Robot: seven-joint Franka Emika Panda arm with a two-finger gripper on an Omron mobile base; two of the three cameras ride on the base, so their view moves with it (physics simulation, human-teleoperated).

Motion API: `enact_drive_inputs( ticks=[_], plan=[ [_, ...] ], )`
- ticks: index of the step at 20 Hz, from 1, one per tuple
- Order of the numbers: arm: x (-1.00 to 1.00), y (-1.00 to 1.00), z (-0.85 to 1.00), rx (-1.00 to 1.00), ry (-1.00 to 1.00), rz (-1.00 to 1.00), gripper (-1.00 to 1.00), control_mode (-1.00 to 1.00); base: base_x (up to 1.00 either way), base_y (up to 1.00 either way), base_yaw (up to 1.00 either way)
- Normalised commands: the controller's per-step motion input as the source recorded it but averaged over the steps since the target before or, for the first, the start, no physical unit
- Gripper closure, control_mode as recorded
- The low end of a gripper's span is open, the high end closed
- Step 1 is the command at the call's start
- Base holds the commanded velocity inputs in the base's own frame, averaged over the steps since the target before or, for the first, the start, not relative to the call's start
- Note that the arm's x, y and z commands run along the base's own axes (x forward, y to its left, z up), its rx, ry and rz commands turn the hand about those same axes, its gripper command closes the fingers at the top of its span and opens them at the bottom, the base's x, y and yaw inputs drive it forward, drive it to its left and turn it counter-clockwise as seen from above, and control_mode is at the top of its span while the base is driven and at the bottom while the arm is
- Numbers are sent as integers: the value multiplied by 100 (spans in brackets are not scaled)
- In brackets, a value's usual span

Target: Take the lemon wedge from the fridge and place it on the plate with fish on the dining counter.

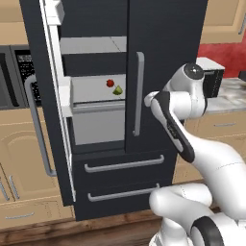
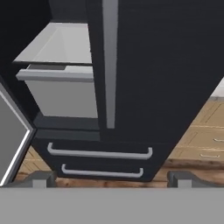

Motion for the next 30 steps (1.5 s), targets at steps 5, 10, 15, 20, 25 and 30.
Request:
enact_drive_inputs(
  ticks=[5, 10, 15, 20, 25, 30],
  plan=[
    [31, 0, -3, 0, 0, 0, -100, -100, 0, 0, 0],
    [37, 0, -14, 0, -4, 0, -100, -100, 0, 0, 0],
    [37, 0, -17, 0, -7, 0, -100, -100, 0, 0, 0],
    [41, 1, -19, 0, -9, 0, -100, -100, 0, 0, 0],
    [46, 14, -17, 0, -2, 0, -100, -100, 0, 0, 0],
    [46, 1, -6, 0, 0, 0, -100, -100, 0, 0, 0]
  ],
)
